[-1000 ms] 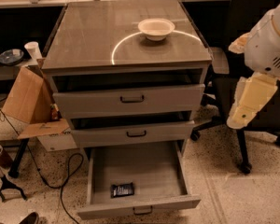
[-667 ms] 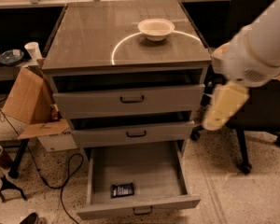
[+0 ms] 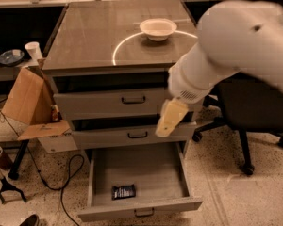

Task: Pick rxbar blueberry from bottom drawer and place on counter

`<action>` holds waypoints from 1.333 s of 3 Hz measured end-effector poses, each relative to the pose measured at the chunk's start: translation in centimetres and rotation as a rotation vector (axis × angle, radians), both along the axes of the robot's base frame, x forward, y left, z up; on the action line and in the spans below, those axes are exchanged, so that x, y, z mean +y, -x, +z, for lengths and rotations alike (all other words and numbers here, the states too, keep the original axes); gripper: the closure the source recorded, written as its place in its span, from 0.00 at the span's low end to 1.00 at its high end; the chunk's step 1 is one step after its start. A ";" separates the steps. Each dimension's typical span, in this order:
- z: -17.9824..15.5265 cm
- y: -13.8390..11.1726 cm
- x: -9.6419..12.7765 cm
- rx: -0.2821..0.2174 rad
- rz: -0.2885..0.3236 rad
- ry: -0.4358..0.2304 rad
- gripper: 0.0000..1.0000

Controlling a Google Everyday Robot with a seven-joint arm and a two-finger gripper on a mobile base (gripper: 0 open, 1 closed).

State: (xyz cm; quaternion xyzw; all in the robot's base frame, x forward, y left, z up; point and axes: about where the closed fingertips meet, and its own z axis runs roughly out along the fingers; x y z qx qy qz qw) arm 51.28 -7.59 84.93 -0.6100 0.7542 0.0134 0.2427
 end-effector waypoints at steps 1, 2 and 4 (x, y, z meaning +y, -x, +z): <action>-7.3 0.2 6.7 0.048 0.102 -0.054 0.00; -11.5 1.0 11.0 0.065 0.179 -0.095 0.00; -17.2 1.8 22.5 -0.023 0.432 -0.012 0.00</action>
Offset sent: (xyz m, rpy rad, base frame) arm -0.0202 0.1596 -0.1675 0.1488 0.0908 0.2689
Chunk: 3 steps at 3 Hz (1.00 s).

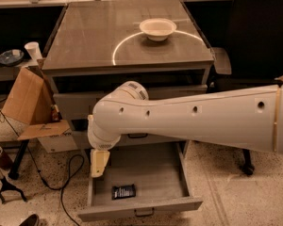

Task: Pick rxbar blueberry from bottom drawer and place on counter

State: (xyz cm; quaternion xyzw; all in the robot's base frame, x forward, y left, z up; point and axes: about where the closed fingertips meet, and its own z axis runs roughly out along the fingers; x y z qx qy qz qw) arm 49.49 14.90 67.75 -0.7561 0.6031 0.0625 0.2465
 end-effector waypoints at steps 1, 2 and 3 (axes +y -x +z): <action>-0.1 -0.2 0.1 0.002 0.003 -0.002 0.00; -0.4 -1.0 0.7 0.009 0.018 -0.009 0.00; -3.6 -2.4 2.5 0.029 0.066 -0.042 0.00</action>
Offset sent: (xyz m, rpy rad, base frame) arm 0.0209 0.0131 -0.0085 0.0191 0.0216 0.0333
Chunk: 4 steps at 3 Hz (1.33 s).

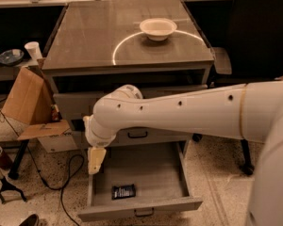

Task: Pick rxbar blueberry from bottom drawer and place on counter

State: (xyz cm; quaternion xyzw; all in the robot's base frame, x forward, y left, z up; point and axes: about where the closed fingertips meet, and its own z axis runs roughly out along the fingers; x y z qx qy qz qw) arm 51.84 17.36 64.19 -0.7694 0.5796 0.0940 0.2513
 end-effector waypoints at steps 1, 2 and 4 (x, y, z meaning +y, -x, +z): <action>-9.4 -0.5 1.2 0.104 0.016 -0.048 0.00; -17.7 -0.5 1.7 0.181 -0.030 -0.085 0.00; -26.8 -0.6 2.6 0.215 -0.121 -0.112 0.00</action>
Offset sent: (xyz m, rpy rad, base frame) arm 0.0077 0.0216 -0.2776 0.1354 0.2757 -0.0924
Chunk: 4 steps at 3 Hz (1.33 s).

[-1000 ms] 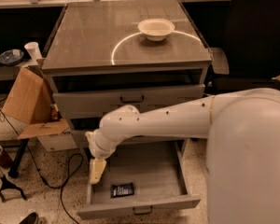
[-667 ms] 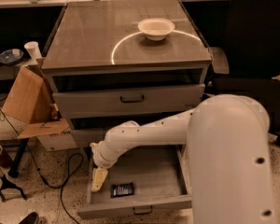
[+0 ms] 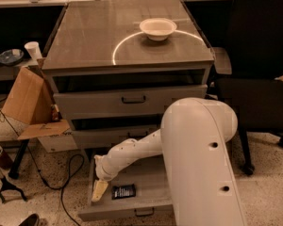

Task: Pick rxbar blueberry from bottom drawer and place on counter

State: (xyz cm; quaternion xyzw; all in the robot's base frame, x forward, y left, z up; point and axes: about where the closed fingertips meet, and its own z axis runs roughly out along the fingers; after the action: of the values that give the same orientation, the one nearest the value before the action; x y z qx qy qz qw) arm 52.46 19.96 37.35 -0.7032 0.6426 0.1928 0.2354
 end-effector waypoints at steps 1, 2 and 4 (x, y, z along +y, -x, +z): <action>-0.5 -1.6 -0.7 -0.027 -0.044 0.032 0.00; -3.0 -4.3 -4.5 -0.042 -0.145 0.031 0.00; -8.6 -6.5 -11.2 -0.018 -0.250 -0.043 0.00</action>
Offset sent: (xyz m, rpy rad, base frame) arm 0.0712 -0.0958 -0.0521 -0.0370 -0.0526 -0.2588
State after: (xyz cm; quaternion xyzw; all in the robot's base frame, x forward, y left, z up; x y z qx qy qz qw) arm 58.94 8.76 28.78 -0.6139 0.7189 0.1693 0.2787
